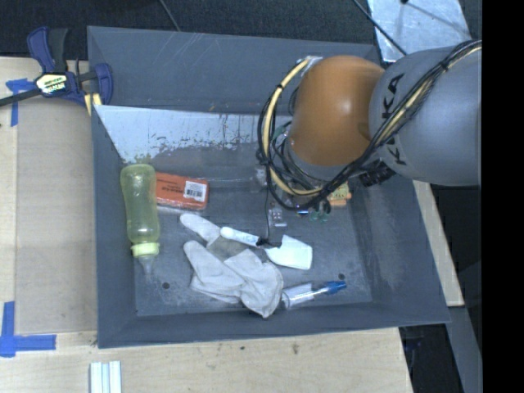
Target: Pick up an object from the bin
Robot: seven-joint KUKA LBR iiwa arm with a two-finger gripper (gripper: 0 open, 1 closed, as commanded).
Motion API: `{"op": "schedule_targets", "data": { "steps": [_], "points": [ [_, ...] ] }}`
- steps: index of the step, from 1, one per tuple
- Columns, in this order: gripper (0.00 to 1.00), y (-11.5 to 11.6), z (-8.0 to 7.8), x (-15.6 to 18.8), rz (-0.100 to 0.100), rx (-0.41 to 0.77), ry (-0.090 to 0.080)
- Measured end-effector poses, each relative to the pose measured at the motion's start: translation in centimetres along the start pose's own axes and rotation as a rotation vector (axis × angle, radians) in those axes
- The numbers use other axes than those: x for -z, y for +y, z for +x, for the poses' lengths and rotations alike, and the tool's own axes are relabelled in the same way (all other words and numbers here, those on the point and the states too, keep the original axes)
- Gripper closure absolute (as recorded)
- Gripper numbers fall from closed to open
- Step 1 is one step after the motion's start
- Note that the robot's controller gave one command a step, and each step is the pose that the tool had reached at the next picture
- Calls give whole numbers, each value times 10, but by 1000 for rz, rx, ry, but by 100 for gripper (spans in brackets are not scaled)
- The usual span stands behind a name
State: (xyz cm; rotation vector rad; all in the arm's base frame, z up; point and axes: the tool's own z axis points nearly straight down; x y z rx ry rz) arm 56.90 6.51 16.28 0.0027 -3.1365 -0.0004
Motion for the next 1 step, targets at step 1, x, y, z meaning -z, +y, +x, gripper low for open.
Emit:
{"op": "schedule_targets", "data": {
  "steps": [1],
  "points": [
    [0,0,-2,4,-1,-1,-8]
  ]
}}
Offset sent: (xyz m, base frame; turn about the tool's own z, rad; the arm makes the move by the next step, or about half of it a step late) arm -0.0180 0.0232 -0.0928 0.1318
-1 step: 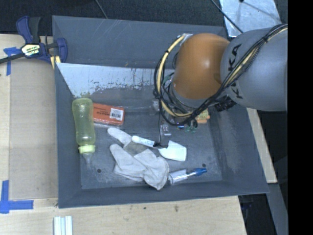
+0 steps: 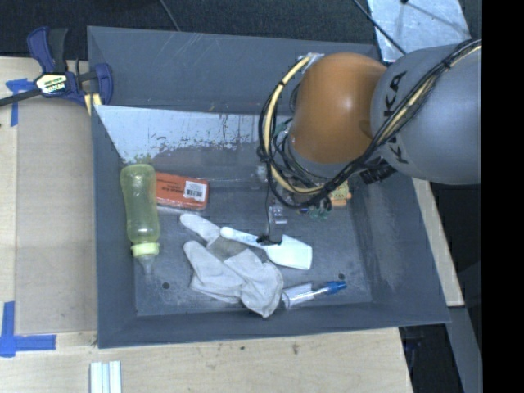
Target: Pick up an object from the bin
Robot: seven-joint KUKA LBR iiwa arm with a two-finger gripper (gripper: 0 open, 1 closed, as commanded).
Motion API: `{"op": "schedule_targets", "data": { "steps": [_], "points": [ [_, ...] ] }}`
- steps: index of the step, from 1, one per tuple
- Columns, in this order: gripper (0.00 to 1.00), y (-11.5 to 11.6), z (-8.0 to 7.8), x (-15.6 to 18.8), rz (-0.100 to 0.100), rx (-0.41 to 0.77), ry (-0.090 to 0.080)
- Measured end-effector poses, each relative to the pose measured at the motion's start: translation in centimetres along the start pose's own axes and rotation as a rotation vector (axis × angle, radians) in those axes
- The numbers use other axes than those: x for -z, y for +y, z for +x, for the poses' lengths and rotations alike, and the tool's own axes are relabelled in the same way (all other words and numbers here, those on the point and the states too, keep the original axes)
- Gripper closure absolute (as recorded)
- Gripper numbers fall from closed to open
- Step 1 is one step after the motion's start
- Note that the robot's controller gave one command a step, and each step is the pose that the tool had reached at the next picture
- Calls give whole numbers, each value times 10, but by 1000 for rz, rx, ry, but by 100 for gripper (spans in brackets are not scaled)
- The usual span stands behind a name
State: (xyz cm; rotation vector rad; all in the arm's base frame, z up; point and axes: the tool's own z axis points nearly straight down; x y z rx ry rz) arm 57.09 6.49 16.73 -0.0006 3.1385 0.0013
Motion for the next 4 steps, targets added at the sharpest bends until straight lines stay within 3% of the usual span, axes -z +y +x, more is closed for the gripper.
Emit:
{"op": "schedule_targets", "data": {
  "steps": [1,2,3,4],
  "points": [
    [0,11,8,-46,0,-67,-5],
    [100,6,24,-94,0,43,-1],
    [100,6,24,-94,0,42,-1],
    [100,5,-6,43,1,119,-1]
  ]
}}
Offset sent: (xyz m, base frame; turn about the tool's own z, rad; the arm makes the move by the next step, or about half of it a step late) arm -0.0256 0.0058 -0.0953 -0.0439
